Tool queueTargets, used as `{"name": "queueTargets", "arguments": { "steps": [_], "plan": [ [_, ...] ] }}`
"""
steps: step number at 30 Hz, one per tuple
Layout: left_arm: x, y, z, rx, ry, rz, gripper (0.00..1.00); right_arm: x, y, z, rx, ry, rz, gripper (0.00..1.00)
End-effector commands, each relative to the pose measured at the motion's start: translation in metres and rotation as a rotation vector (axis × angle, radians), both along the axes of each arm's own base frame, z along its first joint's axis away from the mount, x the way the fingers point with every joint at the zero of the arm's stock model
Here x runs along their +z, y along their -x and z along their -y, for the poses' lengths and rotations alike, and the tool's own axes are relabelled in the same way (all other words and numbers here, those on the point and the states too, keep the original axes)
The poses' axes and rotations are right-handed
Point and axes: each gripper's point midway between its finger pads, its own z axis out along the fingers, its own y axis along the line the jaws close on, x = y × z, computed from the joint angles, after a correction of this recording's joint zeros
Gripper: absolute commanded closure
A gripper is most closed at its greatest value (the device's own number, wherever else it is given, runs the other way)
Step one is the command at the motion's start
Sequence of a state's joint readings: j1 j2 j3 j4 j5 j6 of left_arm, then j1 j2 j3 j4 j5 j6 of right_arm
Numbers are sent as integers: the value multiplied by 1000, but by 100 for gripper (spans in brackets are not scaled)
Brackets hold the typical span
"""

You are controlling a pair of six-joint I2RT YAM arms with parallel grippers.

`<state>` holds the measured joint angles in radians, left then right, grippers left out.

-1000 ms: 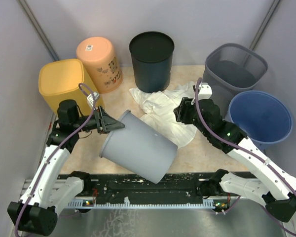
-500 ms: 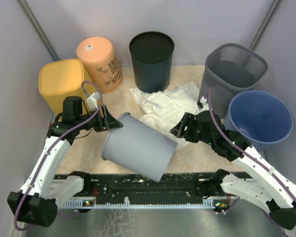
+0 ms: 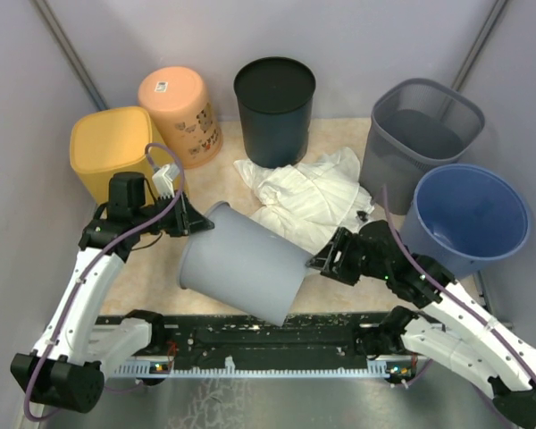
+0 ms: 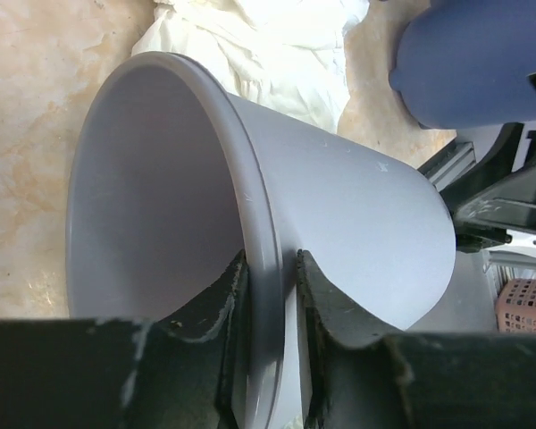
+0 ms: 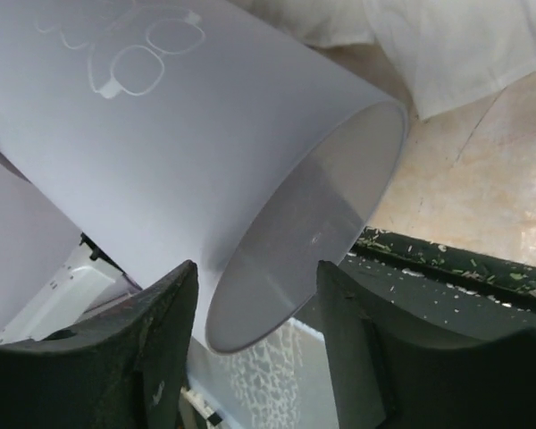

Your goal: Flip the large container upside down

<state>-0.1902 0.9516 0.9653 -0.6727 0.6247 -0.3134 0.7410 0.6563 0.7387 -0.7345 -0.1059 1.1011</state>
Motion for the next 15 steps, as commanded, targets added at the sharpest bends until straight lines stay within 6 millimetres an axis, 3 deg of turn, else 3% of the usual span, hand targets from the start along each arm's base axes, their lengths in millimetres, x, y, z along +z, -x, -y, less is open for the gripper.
{"name": "queueTargets", "arguments": {
  "steps": [1,6,15],
  "plan": [
    [-27,3,-11,25,-78,-41,76,22,-1,-29,79,-166,21,50],
    [-34,0,-13,42,-85,-45,79,33,0,-51,184,-256,61,62],
    [-53,-1,-12,49,-88,-72,80,66,0,-61,259,-334,175,81]
  ]
}}
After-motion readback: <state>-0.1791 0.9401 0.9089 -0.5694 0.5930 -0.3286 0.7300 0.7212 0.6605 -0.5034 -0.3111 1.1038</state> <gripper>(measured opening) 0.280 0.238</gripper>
